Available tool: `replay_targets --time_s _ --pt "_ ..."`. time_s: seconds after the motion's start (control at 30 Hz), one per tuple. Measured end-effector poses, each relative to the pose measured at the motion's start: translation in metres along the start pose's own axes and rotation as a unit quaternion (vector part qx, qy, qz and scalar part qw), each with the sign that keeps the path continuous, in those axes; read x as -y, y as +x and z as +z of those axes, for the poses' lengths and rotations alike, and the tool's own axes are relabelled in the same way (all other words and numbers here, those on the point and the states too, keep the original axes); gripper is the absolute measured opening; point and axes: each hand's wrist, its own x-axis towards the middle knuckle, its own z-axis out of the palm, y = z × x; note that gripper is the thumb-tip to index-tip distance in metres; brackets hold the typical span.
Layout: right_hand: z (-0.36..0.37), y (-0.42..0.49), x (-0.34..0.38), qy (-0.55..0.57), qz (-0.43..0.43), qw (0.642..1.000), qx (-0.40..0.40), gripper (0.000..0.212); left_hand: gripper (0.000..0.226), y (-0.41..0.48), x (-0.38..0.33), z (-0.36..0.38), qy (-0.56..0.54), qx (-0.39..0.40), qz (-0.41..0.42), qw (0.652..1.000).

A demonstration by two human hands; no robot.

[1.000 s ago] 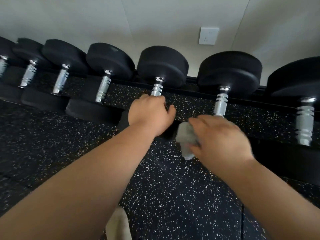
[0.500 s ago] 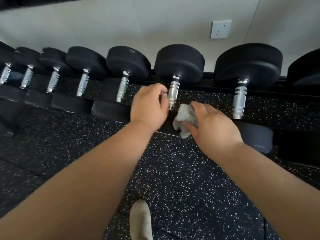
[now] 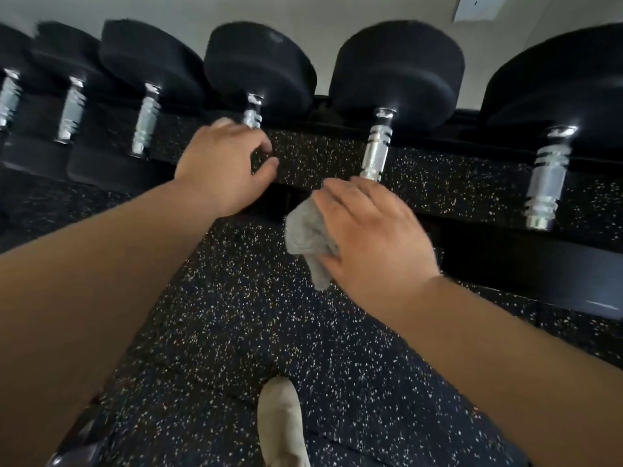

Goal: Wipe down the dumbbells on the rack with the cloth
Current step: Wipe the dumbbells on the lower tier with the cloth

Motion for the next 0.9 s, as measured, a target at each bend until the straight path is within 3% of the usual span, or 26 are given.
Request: replay_targets --time_s 0.13,0.23,0.43,0.5,0.63,0.77,0.83,0.9 --pt "-0.012 -0.031 -0.024 0.072 0.12 0.99 0.014 0.074 0.059 0.0 0.013 -0.008 0.01 0.035 0.013 0.999" --pt "-0.017 -0.03 -0.012 0.06 0.18 0.982 0.009 0.073 0.058 -0.005 0.015 0.0 0.043 0.044 0.023 0.998" --pt "-0.01 0.031 0.04 -0.031 0.098 0.992 0.073 0.056 0.045 -0.003 0.017 0.004 0.044 0.051 0.021 0.998" --pt "-0.013 0.029 0.037 -0.024 0.107 0.991 0.075 0.06 0.045 -0.002 0.016 0.003 0.025 0.061 0.03 0.997" --pt "-0.032 0.001 0.022 0.007 0.248 0.965 0.086 0.077 0.046 0.003 0.015 -0.002 0.03 0.1 0.038 0.994" --pt "-0.038 -0.002 0.015 0.093 0.4 0.906 0.101 0.081 0.045 0.004 0.017 -0.005 0.033 0.12 0.037 0.992" --pt "-0.036 0.015 0.026 0.049 0.395 0.913 0.086 0.075 0.041 0.003 0.018 -0.005 0.017 0.106 0.042 0.993" --pt "-0.028 0.038 0.044 -0.013 0.33 0.941 0.078 0.057 0.037 0.002 0.019 -0.005 -0.003 0.094 0.045 0.995"
